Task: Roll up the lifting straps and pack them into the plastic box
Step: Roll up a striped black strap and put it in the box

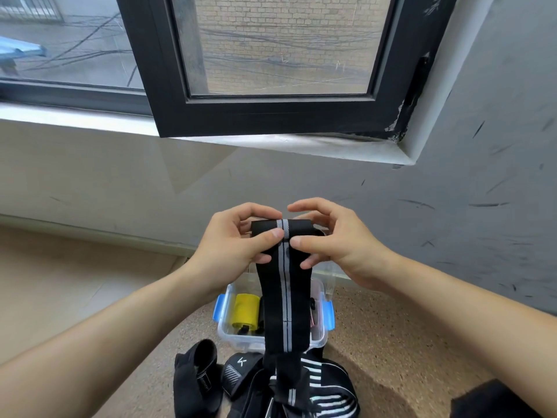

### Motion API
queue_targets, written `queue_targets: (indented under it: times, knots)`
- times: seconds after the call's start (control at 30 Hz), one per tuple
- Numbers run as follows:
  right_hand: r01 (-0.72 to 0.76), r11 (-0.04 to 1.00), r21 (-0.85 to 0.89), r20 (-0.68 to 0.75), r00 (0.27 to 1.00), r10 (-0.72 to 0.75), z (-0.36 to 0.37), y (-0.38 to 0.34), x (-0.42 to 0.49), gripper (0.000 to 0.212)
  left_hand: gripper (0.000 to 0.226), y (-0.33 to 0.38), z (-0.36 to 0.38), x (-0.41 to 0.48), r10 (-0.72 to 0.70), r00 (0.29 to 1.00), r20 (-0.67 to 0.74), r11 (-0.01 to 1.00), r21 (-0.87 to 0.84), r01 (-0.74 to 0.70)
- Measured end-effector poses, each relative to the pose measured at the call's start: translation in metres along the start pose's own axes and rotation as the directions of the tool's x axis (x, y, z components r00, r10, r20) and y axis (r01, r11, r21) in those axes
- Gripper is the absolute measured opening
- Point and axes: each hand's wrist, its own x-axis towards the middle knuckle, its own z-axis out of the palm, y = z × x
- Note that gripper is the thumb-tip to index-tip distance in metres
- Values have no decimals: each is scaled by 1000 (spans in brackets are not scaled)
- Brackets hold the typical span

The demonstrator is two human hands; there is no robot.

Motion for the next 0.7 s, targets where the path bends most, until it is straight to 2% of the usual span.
queue_targets:
  times: [0.1, 0.23, 0.3, 0.4, 0.47, 0.57, 0.7]
  knots:
    - [-67, 996, 52, 47, 997, 65, -1, -1, -1, 29, 21, -1, 0, 0, 90, 996, -12, 996, 22, -90]
    - [-27, 998, 56, 20, 999, 26, -1, -2, -1, 21, 29, -4, -1, 0, 175, 985, -5, 980, 99, -174]
    - [-4, 998, 59, 8, 1000, 4, -1, -3, -1, 19, 31, -3, 0, -1, 121, 993, 4, 989, 85, -121]
    - [27, 997, 78, -17, 1000, -25, -1, -4, -1, 17, 22, 2, 0, -3, -38, 998, 58, 998, 52, 35]
    - [47, 997, 66, -26, 999, -45, -2, -3, -2, 18, 26, 3, -1, -3, -120, 988, 99, 992, 42, 116]
    - [91, 995, 28, -46, 995, -90, -2, 0, -2, 19, 30, 3, -1, -2, -129, 988, 86, 990, 66, 124]
    - [150, 988, -24, -59, 987, -152, 1, 2, 0, 22, 19, 3, -1, -2, -73, 996, 52, 996, 46, 70]
